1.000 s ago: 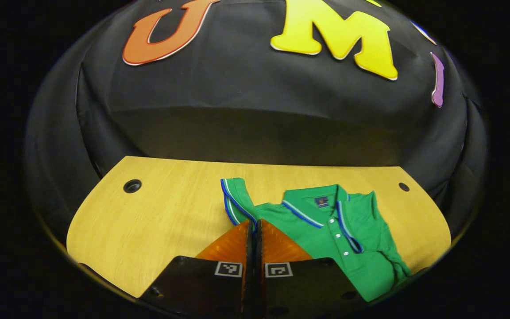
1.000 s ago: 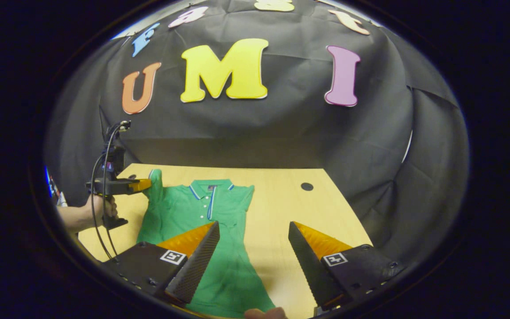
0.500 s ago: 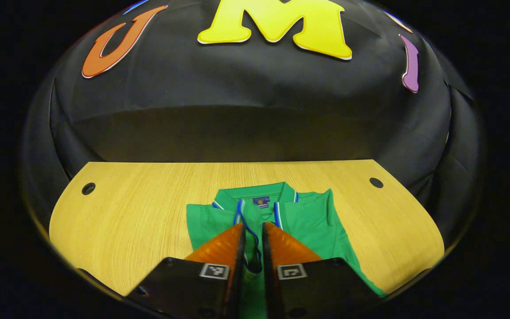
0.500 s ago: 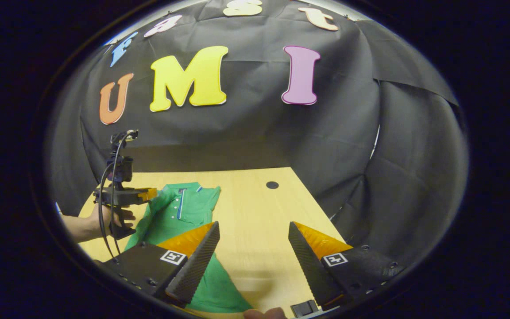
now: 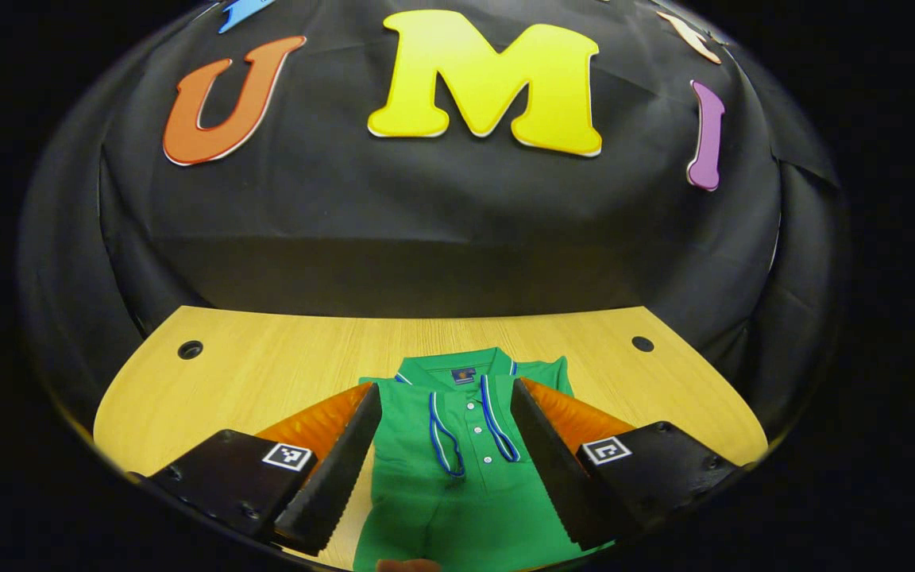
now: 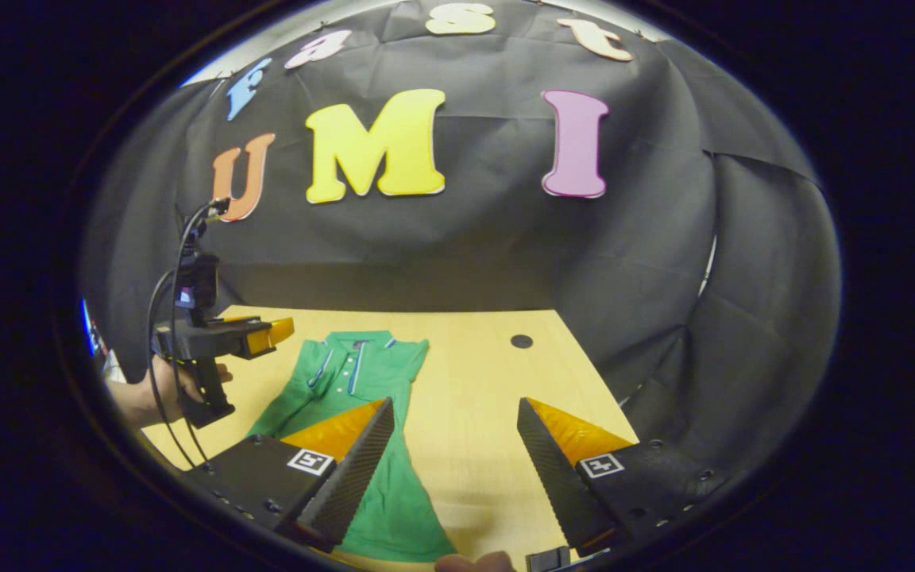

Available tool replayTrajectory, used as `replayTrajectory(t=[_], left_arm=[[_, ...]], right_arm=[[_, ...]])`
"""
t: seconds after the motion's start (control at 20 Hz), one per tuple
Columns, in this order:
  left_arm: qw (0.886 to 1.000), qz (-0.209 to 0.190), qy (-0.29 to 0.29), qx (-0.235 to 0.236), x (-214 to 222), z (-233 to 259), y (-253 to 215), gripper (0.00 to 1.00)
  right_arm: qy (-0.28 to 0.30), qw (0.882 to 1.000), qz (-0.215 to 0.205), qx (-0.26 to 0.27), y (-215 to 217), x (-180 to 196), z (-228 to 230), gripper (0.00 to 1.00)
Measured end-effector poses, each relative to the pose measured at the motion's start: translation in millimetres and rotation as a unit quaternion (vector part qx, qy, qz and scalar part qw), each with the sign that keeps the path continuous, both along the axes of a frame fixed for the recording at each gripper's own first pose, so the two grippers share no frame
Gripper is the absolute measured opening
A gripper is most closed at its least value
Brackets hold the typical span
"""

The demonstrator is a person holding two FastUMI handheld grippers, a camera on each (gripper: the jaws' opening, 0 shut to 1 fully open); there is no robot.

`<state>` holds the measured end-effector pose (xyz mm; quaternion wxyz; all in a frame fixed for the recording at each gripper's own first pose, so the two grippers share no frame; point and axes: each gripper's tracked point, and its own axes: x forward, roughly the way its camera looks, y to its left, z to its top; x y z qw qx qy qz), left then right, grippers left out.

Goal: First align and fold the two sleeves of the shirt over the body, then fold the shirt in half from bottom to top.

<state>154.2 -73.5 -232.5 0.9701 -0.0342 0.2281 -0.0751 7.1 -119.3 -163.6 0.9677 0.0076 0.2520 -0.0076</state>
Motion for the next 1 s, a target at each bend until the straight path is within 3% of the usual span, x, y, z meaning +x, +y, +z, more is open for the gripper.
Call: replayTrajectory(t=[0.25,0.55,0.85,1.0], left_arm=[[1.0,0.0,-0.009,0.026,-65,28,35,1.0],[0.999,0.003,0.025,0.041,-165,15,81,1.0],[0.992,-0.012,0.121,0.026,-244,-38,106,1.0],[0.98,-0.031,0.195,0.018,-282,-75,108,1.0]], right_arm=[[0.014,0.997,0.08,-0.016,28,-14,-15,0.96],[0.062,0.993,0.101,-0.01,36,-45,-48,0.96],[0.134,0.982,0.13,-0.016,47,-83,-97,0.96],[0.18,0.976,0.119,-0.007,41,-101,-127,0.96]])
